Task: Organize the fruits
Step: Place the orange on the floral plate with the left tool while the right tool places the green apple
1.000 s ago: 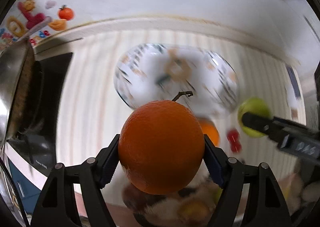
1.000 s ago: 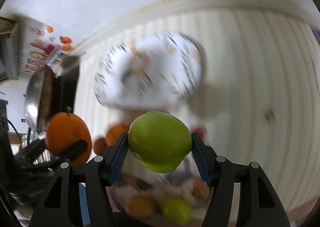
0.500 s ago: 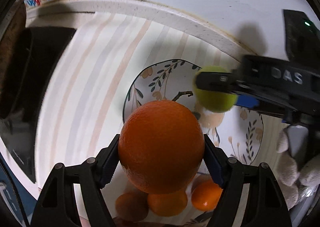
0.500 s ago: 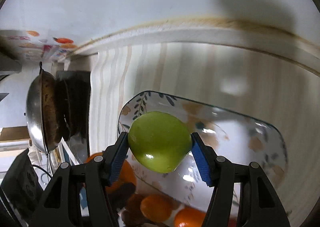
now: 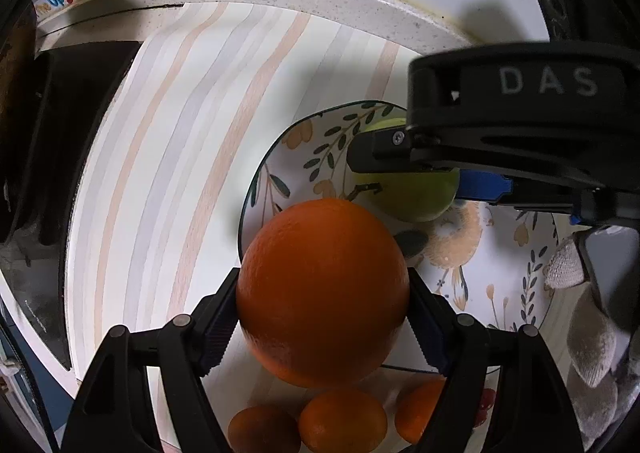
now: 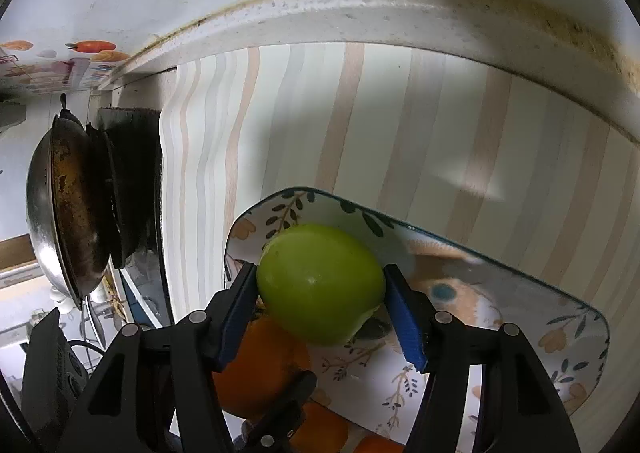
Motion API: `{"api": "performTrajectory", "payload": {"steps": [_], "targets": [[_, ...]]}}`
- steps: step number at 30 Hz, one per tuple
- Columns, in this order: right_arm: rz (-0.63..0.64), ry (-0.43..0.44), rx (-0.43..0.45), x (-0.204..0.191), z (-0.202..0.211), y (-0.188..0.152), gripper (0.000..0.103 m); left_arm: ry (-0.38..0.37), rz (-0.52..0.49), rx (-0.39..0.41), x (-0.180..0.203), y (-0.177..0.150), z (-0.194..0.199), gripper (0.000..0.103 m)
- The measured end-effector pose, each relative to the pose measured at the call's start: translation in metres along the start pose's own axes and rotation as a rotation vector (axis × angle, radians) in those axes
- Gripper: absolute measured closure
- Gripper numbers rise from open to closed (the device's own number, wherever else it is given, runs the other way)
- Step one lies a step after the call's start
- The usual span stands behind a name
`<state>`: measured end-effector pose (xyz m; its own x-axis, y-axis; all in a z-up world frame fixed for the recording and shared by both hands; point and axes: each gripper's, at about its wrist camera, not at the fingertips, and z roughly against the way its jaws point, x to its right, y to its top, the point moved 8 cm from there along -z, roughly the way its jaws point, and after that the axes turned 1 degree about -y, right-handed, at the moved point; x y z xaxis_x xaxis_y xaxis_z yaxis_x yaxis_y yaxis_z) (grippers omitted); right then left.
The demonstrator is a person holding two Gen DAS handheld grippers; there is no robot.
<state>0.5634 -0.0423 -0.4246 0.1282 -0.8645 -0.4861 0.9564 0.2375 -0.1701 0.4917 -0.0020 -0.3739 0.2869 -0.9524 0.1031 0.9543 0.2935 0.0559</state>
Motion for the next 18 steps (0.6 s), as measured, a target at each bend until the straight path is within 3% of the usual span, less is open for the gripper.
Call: {"api": "performTrajectory", "payload": {"steps": [8,14,18], "targets": [[-0.008,0.020,-0.016,0.001,0.001,-0.005,0.025,-0.004,0.004,-0.019,0.006,0.005,-0.003,0.027],[-0.024,0.019,0.005,0.009,0.015,-0.007,0.023,-0.035,0.024,-0.024,0.001,0.006,-0.001,0.027],[-0.045,0.030,0.017,0.016,0.023,-0.009,0.023,-0.041,0.010,0.022,-0.002,0.007,0.009,0.023]]}}
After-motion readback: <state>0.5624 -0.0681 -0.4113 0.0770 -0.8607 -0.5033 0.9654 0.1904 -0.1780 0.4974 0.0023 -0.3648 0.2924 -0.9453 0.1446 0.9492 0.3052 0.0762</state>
